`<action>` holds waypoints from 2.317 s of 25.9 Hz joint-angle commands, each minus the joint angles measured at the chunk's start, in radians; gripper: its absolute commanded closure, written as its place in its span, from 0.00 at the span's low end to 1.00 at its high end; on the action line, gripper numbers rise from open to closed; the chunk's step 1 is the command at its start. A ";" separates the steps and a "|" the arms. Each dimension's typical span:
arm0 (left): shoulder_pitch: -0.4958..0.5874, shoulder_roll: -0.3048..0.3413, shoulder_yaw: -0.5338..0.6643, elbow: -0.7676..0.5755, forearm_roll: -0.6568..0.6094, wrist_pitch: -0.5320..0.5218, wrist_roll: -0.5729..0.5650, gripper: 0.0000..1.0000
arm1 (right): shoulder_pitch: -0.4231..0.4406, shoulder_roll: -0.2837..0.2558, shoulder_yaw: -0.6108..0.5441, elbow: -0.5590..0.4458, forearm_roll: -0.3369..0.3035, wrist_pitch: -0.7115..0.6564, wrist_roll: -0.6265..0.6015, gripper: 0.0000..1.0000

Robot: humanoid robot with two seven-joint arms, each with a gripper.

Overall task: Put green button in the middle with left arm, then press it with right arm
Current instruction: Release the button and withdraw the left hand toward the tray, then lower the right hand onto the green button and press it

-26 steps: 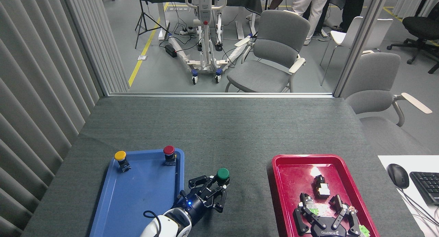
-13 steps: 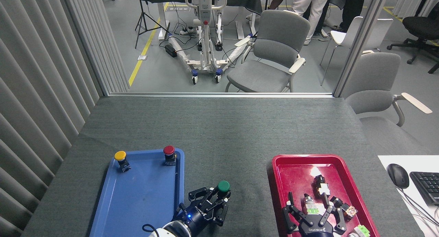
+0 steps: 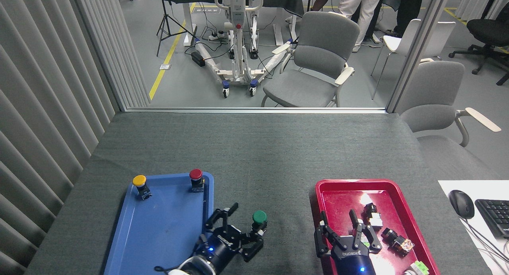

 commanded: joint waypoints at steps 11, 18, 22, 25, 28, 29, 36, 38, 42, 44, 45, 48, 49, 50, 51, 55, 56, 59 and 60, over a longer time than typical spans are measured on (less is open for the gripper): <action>0.526 0.165 0.719 -0.603 0.059 0.087 -0.121 0.01 | -0.078 0.020 0.133 0.061 0.071 -0.054 0.023 1.00; 0.557 0.119 0.799 -0.609 0.062 0.088 -0.142 0.01 | -0.147 0.049 0.224 0.137 0.111 -0.005 0.061 1.00; 0.552 0.118 0.808 -0.612 0.112 0.084 -0.144 0.01 | -0.179 0.055 0.239 0.202 0.111 -0.002 0.067 1.00; 0.538 0.129 0.794 -0.612 0.115 0.071 -0.147 0.01 | -0.209 0.058 0.271 0.266 0.112 0.006 0.067 1.00; 0.515 0.132 0.756 -0.609 0.113 0.064 -0.179 0.01 | -0.227 0.061 0.302 0.309 0.114 0.026 0.067 1.00; 0.509 0.132 0.756 -0.609 0.113 0.062 -0.197 0.01 | -0.229 0.067 0.311 0.315 0.114 0.031 0.067 1.00; 0.477 0.123 0.756 -0.615 0.119 0.061 -0.219 0.00 | -0.232 0.071 0.322 0.323 0.112 0.037 0.067 1.00; 0.460 0.129 0.756 -0.606 0.121 0.062 -0.220 0.00 | -0.232 0.069 0.323 0.338 0.111 0.037 0.067 1.00; 0.414 0.121 0.756 -0.592 0.119 0.065 -0.222 0.01 | -0.229 0.069 0.325 0.358 0.111 0.038 0.067 1.00; 0.397 0.116 0.741 -0.573 0.116 0.074 -0.226 0.01 | -0.227 0.064 0.334 0.358 0.109 0.040 0.067 1.00; 0.392 0.118 0.733 -0.557 0.118 0.073 -0.233 0.01 | -0.227 0.063 0.334 0.360 0.108 0.040 0.067 1.00; 0.396 0.121 0.728 -0.558 0.118 0.056 -0.262 0.00 | -0.224 0.061 0.335 0.360 0.104 0.041 0.065 1.00; 0.399 0.119 0.715 -0.567 0.118 0.048 -0.266 0.00 | -0.222 0.063 0.337 0.360 0.103 0.047 0.065 1.00; 0.402 0.121 0.693 -0.573 0.118 0.044 -0.268 0.00 | -0.222 0.063 0.337 0.360 0.103 0.049 0.065 1.00; 0.403 0.121 0.672 -0.573 0.118 0.048 -0.269 0.00 | -0.222 0.064 0.339 0.360 0.104 0.052 0.065 1.00; 0.422 0.119 0.655 -0.561 0.116 0.056 -0.257 0.00 | -0.216 0.072 0.339 0.340 0.094 0.067 0.032 0.99; 0.428 0.121 0.653 -0.561 0.115 0.056 -0.256 0.00 | -0.216 0.075 0.339 0.332 0.088 0.084 0.010 0.96; 0.458 0.121 0.650 -0.572 0.095 0.054 -0.262 0.00 | -0.216 0.100 0.340 0.311 0.074 0.138 -0.076 0.72; 0.463 0.121 0.643 -0.569 0.090 0.054 -0.256 0.00 | -0.216 0.103 0.340 0.305 0.074 0.155 -0.100 0.59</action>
